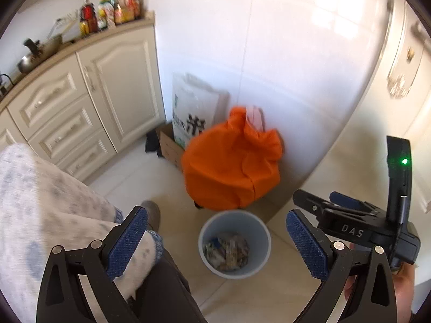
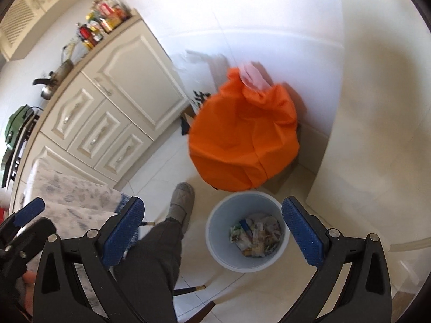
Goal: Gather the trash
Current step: 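Return both tools to the table above the remaining trash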
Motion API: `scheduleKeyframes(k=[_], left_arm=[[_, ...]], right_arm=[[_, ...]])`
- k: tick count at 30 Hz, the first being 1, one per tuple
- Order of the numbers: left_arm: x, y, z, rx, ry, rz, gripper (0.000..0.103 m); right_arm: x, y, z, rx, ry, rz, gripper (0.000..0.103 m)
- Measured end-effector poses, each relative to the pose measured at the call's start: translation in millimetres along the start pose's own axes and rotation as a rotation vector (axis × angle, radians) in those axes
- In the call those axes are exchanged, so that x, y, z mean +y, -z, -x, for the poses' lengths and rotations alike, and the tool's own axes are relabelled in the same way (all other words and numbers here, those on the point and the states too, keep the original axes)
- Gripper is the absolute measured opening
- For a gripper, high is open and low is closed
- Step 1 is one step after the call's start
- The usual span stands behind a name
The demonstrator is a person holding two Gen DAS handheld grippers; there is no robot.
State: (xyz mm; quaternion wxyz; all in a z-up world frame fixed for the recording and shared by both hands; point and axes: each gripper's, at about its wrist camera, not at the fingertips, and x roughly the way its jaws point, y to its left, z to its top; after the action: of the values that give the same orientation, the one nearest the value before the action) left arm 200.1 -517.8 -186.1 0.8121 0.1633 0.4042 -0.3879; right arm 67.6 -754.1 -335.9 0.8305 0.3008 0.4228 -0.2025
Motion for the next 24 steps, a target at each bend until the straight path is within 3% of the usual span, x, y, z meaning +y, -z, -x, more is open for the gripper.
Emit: scheduleKeyframes(k=[7,15,24], left_arm=[[42.4,17.0,87.7,-0.144,-0.01,0.051,0.101],[112.4,75.3,203.8,-0.302,-0.078,0.146,0.102],[168.9,147.3,297.4,-0.433,-0.188,0.239,0.102]], right_arm=[[61.9,-14.9,42.2,-0.081,-0.047,0.104,0.103],[152.5,-20.8,87.4,-0.162,-0.128,0.261,0.103],[259.3,-6.6,125.6,-0.23,-0.235,0.446,0.103]])
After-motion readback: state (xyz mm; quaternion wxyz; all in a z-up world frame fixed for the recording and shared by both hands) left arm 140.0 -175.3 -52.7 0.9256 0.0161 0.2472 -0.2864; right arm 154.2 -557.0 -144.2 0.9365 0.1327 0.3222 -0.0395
